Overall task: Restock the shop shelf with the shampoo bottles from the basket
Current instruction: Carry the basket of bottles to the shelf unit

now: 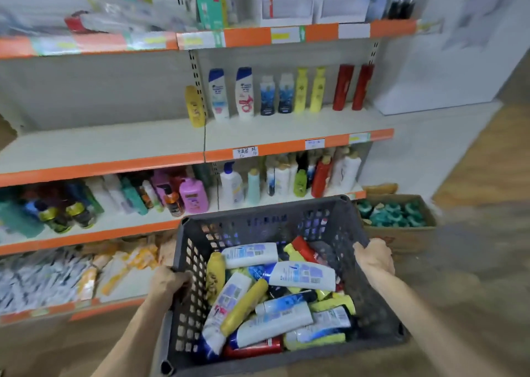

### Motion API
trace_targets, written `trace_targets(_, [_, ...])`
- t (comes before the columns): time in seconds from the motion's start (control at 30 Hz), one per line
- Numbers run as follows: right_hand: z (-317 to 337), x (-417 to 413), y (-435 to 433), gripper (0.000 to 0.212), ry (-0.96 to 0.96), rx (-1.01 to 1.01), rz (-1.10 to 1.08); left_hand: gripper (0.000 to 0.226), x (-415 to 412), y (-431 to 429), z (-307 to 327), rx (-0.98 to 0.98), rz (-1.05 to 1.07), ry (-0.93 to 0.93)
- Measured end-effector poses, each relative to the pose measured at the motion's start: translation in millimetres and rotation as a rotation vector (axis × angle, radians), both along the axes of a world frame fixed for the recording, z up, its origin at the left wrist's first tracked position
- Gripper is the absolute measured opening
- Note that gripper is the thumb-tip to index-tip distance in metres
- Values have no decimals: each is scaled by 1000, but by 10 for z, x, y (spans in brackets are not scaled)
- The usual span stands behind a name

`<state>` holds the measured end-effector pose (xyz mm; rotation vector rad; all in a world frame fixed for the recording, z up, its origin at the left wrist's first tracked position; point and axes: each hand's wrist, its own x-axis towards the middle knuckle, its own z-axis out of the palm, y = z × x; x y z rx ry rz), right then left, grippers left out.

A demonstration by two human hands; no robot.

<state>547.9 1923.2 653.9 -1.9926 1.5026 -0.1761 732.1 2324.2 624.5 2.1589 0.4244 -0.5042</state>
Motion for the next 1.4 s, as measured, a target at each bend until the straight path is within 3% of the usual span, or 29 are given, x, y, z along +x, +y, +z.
trace_targets(0.23, [-255, -452, 178, 36, 57, 56, -175, 23, 276, -54, -374, -6, -90, 64])
trace_targets(0.47, [-566, -904, 83, 39, 86, 99, -206, 26, -138, -374, -342, -20, -116, 117])
trace_targets(0.87, [-647, -1487, -1349, 33, 77, 156, -118, 24, -1029, -1736, -394, 51, -63, 73])
trace_targets(1.07, [-489, -1312, -2098, 34, 133, 128, -27, 27, -1153, -2172, -743, 52, -14, 87])
trace_targets(1.27, [-645, -894, -2537, 37, 143, 145, -7, 20, -761, -2462, -1112, 46, 17, 137])
trace_targets(1.4, [-833, -579, -2744, 34, 115, 197, -35, 30, -260, -2629, -1464, 23, -25, 183])
